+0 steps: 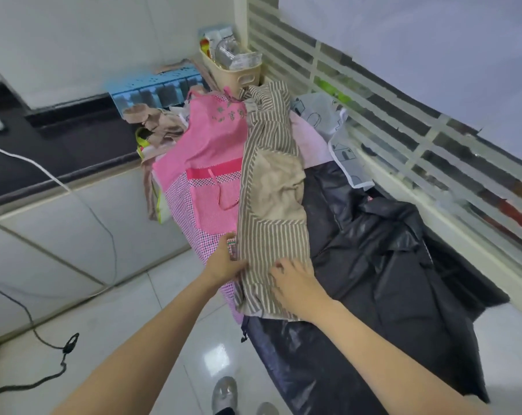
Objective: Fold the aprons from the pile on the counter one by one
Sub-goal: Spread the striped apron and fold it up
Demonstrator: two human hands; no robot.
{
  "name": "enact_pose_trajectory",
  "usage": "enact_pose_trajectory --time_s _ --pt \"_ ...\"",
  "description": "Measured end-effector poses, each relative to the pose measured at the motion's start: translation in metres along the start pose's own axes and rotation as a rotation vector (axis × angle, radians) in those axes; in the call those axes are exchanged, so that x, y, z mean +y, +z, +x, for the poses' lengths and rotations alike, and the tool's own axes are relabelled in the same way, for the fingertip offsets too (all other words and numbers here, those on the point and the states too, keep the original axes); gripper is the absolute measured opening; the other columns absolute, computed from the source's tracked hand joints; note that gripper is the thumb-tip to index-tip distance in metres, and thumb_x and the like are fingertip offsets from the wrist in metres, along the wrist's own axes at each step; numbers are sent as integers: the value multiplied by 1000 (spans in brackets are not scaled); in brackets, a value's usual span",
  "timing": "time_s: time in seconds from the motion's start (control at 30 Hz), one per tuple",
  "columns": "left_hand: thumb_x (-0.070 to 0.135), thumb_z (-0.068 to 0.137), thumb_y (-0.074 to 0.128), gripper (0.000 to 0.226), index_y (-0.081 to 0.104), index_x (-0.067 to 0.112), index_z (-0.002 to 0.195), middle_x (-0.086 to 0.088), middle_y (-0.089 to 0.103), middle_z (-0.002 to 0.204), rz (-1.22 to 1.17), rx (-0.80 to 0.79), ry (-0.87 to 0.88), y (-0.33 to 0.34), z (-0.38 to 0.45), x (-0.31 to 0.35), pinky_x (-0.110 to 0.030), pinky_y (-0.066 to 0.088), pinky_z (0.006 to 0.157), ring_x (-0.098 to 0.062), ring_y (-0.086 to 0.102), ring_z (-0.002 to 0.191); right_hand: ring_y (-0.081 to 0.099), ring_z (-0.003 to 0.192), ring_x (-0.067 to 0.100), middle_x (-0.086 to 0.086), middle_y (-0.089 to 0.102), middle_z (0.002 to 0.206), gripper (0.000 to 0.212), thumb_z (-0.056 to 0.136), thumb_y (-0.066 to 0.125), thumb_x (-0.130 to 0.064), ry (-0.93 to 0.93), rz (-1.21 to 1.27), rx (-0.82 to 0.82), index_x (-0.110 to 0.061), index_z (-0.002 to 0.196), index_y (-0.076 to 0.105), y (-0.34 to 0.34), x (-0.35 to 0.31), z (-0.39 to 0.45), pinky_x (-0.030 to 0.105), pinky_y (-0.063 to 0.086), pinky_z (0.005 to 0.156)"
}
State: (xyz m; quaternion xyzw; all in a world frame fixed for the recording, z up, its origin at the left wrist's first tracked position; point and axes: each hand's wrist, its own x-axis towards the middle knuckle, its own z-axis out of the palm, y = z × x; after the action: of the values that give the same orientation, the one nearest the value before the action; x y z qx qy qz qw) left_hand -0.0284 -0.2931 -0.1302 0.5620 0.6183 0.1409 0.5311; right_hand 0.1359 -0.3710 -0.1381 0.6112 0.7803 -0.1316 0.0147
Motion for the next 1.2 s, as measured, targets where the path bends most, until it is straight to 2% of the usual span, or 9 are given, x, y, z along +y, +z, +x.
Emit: enact_pose_trajectory --time_s 0.1,0.27,0.5,0.6,0.7,0.8,0.93,1.1,1.2 --pt "16 85 67 18 52 6 88 -5 64 68 -23 -69 -165 0 -13 0 -22 53 54 -9 63 50 16 138 31 6 16 153 62 96 40 -49 57 87 -230 -21 148 21 1 -4 -4 44 19 111" --pt "20 87 62 14 53 9 88 -7 57 90 242 -9 -75 11 -21 -11 -29 42 72 -23 56 88 -6 144 34 2 -8 159 87 85 54 -59 -31 58 -311 -38 150 0 3 -7 -15 51 3 115" --pt "1 91 51 27 59 3 65 -4 62 53 -116 129 -222 -1 -18 -34 -31 57 64 -13 60 49 -14 143 37 10 -18 157 94 88 54 -54 -50 -98 -331 -29 151 -11 10 -2 -21 55 -2 114" --pt "4 90 49 15 60 2 100 -15 68 93 544 263 9 -8 -15 -35 -38 51 72 -29 61 82 -10 143 40 13 -14 158 85 92 52 -38 -28 -173 -336 -24 152 -7 11 -7 -20 58 2 112" --pt "-8 54 74 72 51 16 118 -11 62 111 1110 273 601 -13 -11 -41 -38 55 67 -33 59 94 -1 142 45 18 -6 157 81 93 52 -18 -3 -277 -311 -18 152 -3 10 -19 -18 59 8 111" --pt "-5 65 69 86 41 28 139 -2 42 144 1364 -77 896 -14 -15 -37 -36 51 88 -29 47 121 48 122 45 20 49 137 76 66 81 -28 85 -293 -186 -18 135 52 9 -28 -13 57 45 91" --pt "1 90 48 52 41 19 138 -1 35 144 1243 -226 629 -12 -3 -24 -32 41 98 -24 39 126 50 116 34 11 56 123 31 93 45 -17 74 -77 -135 -10 121 57 0 -19 4 40 44 87" --pt "17 90 60 36 56 13 125 -7 62 121 949 -199 363 -22 13 -5 -28 42 84 -26 58 109 51 70 24 6 47 64 41 98 45 -27 300 458 -199 -11 60 43 -46 10 37 29 32 56" --pt "10 92 54 34 52 8 126 -11 62 120 715 -277 260 -27 15 -1 -25 50 70 -25 67 89 49 70 10 -3 51 75 31 92 56 -42 358 813 -365 -15 77 53 -54 27 38 24 33 62"
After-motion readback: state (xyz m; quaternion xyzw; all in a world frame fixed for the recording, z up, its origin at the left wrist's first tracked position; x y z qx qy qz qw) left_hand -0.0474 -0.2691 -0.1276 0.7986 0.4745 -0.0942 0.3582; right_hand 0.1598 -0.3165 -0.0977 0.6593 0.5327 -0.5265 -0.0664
